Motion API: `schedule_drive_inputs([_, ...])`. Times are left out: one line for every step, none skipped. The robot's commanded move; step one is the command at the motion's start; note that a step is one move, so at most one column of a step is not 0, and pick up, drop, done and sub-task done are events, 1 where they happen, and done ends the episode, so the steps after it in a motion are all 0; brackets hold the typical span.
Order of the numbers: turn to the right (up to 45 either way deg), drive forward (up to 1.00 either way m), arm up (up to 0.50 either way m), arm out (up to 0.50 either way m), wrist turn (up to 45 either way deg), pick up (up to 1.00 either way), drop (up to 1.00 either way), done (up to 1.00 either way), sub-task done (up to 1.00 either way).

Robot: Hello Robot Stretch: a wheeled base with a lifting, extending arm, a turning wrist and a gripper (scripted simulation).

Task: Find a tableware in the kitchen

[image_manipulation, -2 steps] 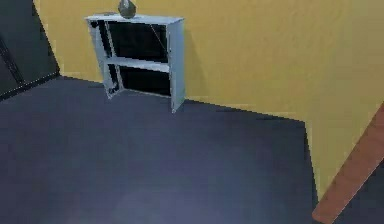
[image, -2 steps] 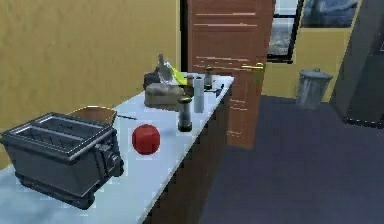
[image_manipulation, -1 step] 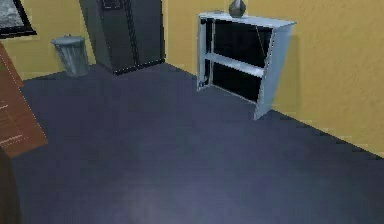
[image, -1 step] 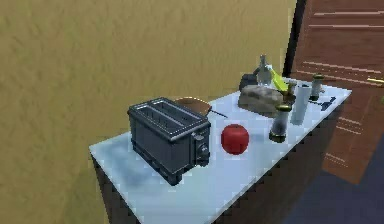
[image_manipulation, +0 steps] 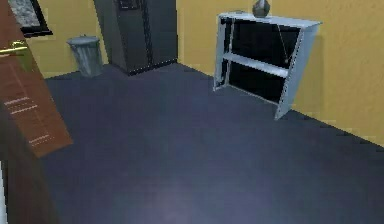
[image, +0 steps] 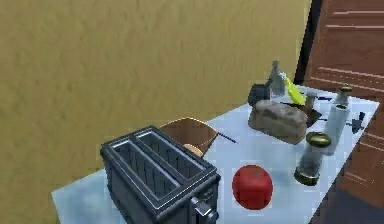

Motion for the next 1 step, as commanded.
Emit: schedule_drive_inputs([0.0, 0.00, 0.00, 0.00, 0.0, 0.00, 0.00, 1.00, 0.00])
